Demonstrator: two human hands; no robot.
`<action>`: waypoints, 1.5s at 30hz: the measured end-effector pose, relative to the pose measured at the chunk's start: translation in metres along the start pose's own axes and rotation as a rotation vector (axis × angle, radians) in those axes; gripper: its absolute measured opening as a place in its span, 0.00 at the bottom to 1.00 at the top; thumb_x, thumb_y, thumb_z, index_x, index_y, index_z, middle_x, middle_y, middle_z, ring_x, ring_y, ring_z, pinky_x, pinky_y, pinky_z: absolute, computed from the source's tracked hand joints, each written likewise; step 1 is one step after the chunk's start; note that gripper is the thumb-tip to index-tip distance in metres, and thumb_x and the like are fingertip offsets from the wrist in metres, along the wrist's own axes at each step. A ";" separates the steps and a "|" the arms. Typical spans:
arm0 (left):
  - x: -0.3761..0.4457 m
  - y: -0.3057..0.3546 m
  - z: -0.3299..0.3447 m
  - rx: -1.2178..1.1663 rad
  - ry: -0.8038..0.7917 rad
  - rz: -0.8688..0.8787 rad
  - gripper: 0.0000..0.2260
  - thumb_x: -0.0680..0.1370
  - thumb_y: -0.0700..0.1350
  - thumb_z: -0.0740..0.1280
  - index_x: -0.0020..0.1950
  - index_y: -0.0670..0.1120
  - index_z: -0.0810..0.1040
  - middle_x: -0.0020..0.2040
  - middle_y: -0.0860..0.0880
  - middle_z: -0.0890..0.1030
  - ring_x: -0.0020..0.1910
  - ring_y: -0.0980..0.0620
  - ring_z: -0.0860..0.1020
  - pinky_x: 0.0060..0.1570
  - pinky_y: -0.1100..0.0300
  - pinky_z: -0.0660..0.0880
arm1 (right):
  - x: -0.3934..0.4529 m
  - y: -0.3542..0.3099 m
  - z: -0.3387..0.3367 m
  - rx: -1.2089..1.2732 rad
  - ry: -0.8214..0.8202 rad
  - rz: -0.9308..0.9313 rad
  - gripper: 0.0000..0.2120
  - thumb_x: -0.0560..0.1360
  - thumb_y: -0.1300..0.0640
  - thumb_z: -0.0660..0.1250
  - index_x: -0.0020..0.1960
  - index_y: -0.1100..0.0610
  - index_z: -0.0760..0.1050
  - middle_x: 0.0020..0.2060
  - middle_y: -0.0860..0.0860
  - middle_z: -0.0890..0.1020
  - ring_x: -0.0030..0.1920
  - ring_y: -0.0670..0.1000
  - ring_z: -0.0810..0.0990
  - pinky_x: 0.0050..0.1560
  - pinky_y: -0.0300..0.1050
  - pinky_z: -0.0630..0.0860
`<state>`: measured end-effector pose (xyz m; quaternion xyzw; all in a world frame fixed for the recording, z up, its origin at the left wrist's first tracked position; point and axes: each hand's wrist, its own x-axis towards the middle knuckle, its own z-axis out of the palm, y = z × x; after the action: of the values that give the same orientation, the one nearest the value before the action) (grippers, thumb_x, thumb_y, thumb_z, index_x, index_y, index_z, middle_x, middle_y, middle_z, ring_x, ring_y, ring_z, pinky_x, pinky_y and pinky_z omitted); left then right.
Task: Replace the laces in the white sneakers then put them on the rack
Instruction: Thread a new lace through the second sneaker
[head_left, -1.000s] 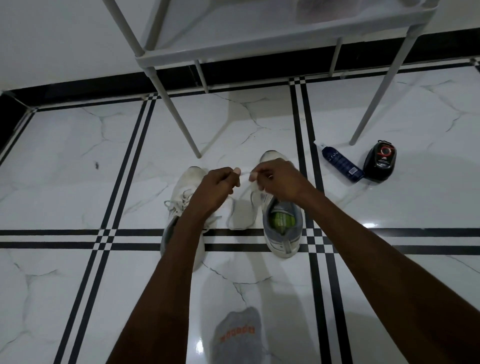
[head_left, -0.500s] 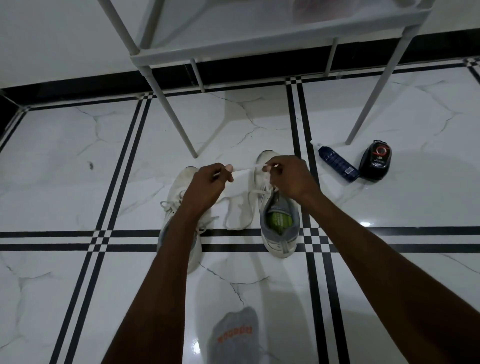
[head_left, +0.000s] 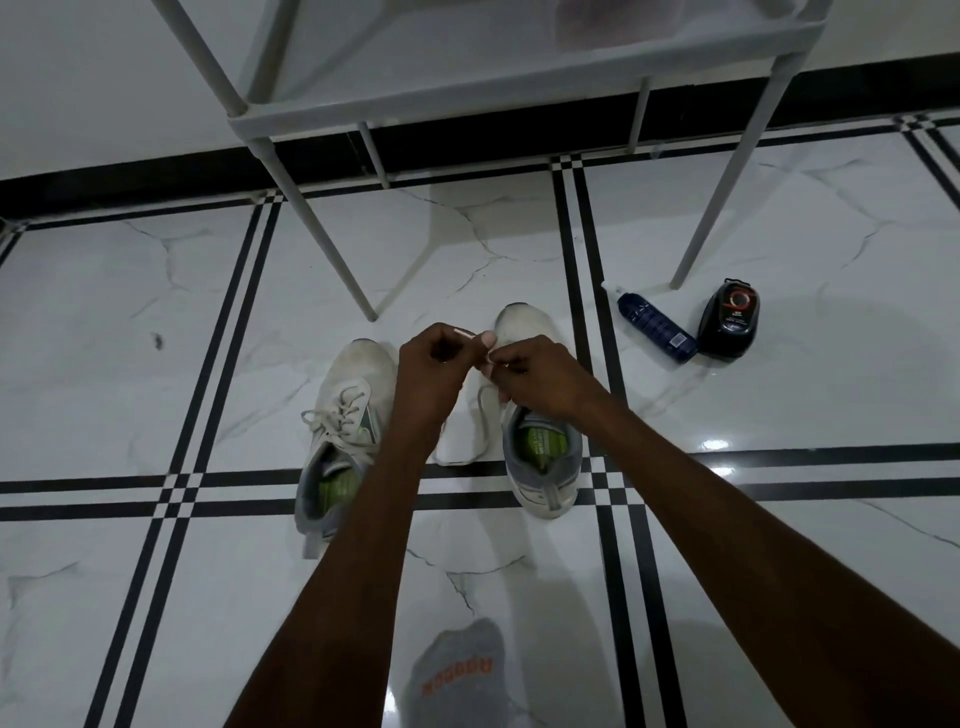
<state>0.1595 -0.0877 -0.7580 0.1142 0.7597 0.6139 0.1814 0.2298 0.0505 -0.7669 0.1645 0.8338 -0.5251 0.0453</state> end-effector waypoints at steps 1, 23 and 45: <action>-0.001 -0.001 0.004 -0.058 0.013 -0.038 0.11 0.75 0.45 0.77 0.45 0.38 0.80 0.39 0.48 0.85 0.37 0.58 0.80 0.36 0.66 0.72 | -0.001 0.002 -0.004 0.025 -0.022 0.031 0.11 0.79 0.53 0.67 0.59 0.54 0.82 0.38 0.52 0.86 0.39 0.45 0.84 0.46 0.38 0.78; 0.022 0.001 -0.009 0.300 0.197 0.284 0.04 0.79 0.41 0.68 0.50 0.44 0.82 0.44 0.51 0.85 0.42 0.60 0.81 0.44 0.68 0.76 | -0.026 0.040 -0.023 -0.230 0.211 0.072 0.06 0.72 0.57 0.73 0.47 0.59 0.84 0.42 0.52 0.86 0.44 0.49 0.83 0.47 0.43 0.80; -0.005 -0.015 0.047 1.058 -0.168 0.377 0.07 0.70 0.55 0.73 0.41 0.53 0.84 0.46 0.55 0.78 0.53 0.50 0.73 0.43 0.54 0.48 | -0.027 0.049 -0.050 0.561 -0.044 0.490 0.13 0.76 0.59 0.72 0.57 0.65 0.81 0.50 0.59 0.85 0.48 0.51 0.82 0.58 0.50 0.81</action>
<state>0.1848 -0.0508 -0.7803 0.3716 0.9132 0.1604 0.0465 0.2762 0.1080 -0.7805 0.3540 0.5922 -0.7101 0.1406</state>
